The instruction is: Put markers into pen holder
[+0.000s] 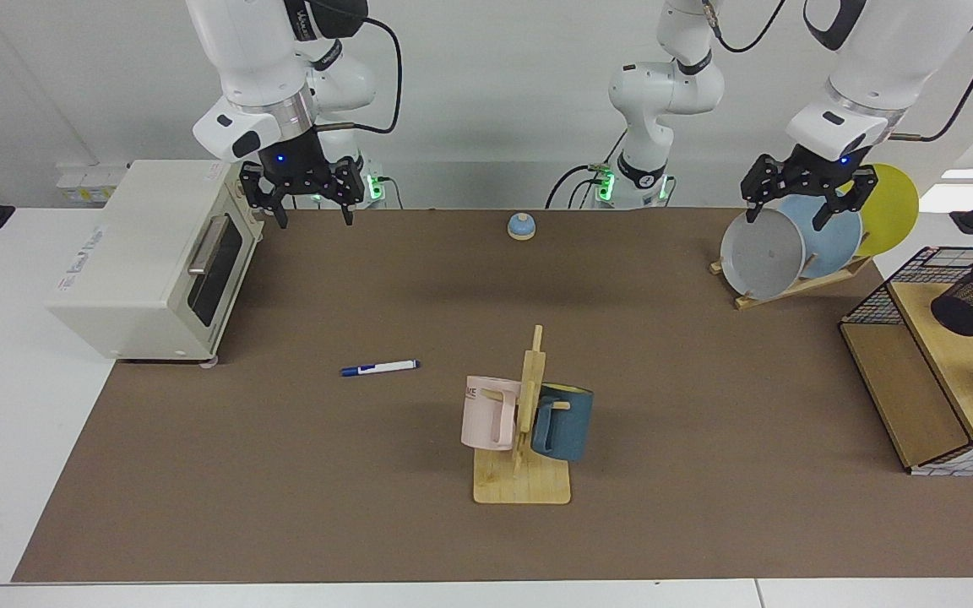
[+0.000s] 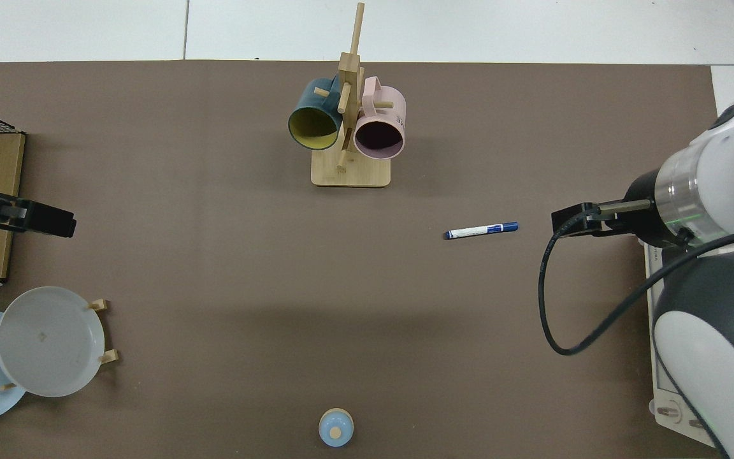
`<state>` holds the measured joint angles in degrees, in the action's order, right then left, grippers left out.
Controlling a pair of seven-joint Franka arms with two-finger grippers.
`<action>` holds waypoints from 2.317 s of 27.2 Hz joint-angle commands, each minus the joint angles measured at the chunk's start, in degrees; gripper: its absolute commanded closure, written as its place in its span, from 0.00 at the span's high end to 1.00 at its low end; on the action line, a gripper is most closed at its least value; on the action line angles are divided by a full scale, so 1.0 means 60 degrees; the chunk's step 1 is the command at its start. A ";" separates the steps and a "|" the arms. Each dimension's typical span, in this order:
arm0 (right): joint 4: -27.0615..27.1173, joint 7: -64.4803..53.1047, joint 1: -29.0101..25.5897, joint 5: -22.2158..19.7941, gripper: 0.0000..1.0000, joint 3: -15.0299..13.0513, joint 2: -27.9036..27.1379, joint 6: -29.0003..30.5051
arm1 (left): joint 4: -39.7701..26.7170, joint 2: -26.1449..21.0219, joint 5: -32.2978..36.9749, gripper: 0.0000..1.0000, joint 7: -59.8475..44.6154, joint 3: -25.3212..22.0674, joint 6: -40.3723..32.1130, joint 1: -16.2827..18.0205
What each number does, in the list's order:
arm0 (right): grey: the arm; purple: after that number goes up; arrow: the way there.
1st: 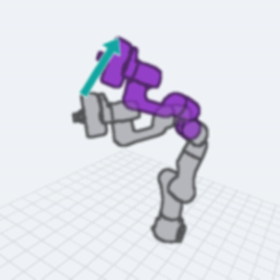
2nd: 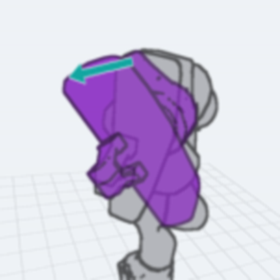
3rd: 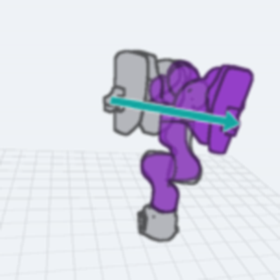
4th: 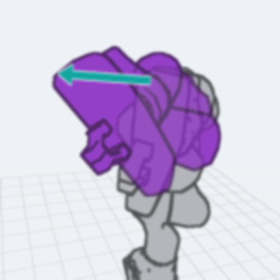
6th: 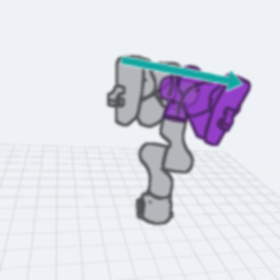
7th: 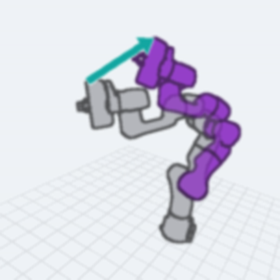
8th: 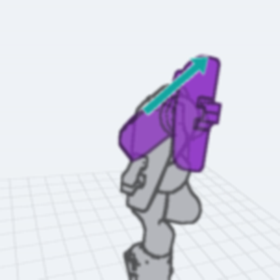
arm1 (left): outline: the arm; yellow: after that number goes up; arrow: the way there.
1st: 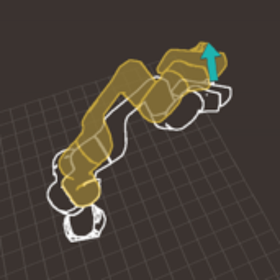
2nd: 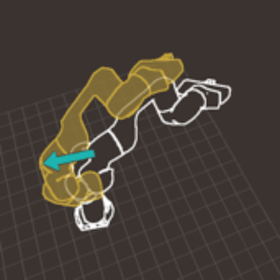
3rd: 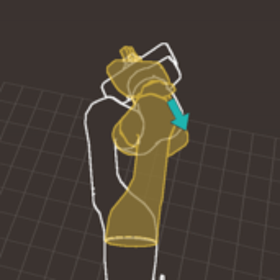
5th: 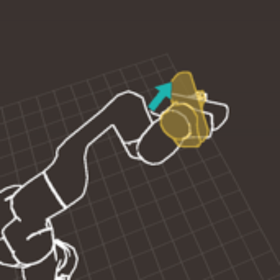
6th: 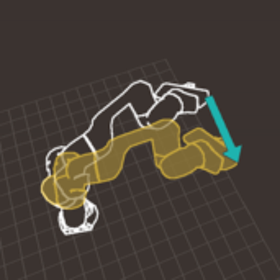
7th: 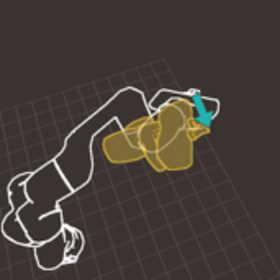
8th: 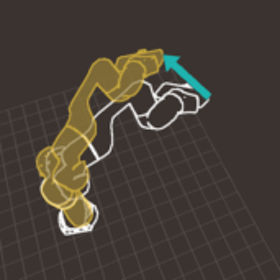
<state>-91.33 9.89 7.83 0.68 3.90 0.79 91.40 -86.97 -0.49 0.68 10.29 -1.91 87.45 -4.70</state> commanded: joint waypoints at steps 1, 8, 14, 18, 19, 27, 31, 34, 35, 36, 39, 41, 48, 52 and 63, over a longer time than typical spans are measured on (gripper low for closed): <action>-0.0247 -0.0315 -0.0118 -0.0099 1.00 0.0039 0.0175 0.0250 | 0.0140 -0.0035 -0.0129 1.00 -0.0074 0.0128 0.0060 0.0183; -0.0262 -0.0315 -0.0148 -0.0085 1.00 0.0039 0.0175 0.0235 | 0.0140 -0.0020 -0.0216 1.00 0.0014 0.0099 0.0016 0.0168; -0.0247 -0.0300 -0.0148 -0.0099 1.00 0.0039 0.0175 0.0235 | 0.0126 0.0024 -0.0465 1.00 0.0014 0.0040 0.0001 0.0168; -0.0247 -0.0315 -0.0133 -0.0099 1.00 0.0039 0.0175 0.0235 | 0.0126 0.0024 -0.0451 1.00 0.0014 0.0026 0.0001 0.0168; -0.0247 -0.0300 -0.0133 -0.0099 1.00 0.0039 0.0175 0.0220 | 0.0126 0.0024 -0.0451 1.00 0.0014 0.0026 0.0001 0.0168; -0.0247 -0.0212 -0.0118 -0.0393 1.00 0.0038 0.0248 -0.0159 | 0.0111 0.0053 -0.0451 1.00 0.0014 -0.0018 -0.0028 0.0154; -0.0407 -0.0198 -0.0177 -0.0392 1.00 -0.0035 0.0380 -0.0512 | 0.0096 0.0053 -0.0451 1.00 0.0028 -0.0018 -0.0072 0.0154; -0.0628 -0.0154 -0.0294 -0.0334 1.00 -0.0035 0.0454 -0.0410 | 0.0082 0.0068 -0.0451 1.00 0.0028 -0.0018 -0.0087 0.0154; -0.0657 -0.0110 -0.0265 -0.0334 1.00 -0.0035 0.0425 -0.0236 | 0.0082 0.0068 -0.0451 1.00 0.0028 -0.0018 -0.0101 0.0154; -0.0686 0.0021 -0.0236 -0.0334 1.00 -0.0035 0.0352 0.0027 | 0.0067 0.0068 -0.0451 1.00 0.0028 -0.0018 -0.0102 0.0154; -0.1066 0.1364 -0.0206 -0.0348 1.00 -0.0035 0.0249 0.0658 | 0.0052 0.0082 -0.0451 1.00 0.0043 -0.0018 -0.0116 0.0154; -0.1315 0.2361 -0.0206 -0.0348 1.00 -0.0035 0.0161 0.1009 | 0.0052 0.0082 -0.0451 1.00 0.0043 -0.0018 -0.0116 0.0154; -0.2034 0.5729 -0.0236 -0.0217 1.00 -0.0020 -0.0336 0.2372 | 0.0023 0.0112 -0.0451 1.00 0.0043 -0.0003 -0.0131 0.0154; -0.2093 0.8278 -0.0236 -0.0202 1.00 -0.0020 -0.0995 0.3192 | 0.0008 0.0141 -0.0451 1.00 0.0043 -0.0003 -0.0146 0.0154; -0.2898 1.0919 -0.0206 0.0545 1.00 -0.0020 -0.1772 0.4906 | -0.0065 0.0199 -0.0451 1.00 0.0043 -0.0004 -0.0219 0.0139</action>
<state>-105.62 70.16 7.01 2.43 3.33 -9.68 115.79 -86.65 -0.45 -1.16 10.28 -2.35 86.98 -4.70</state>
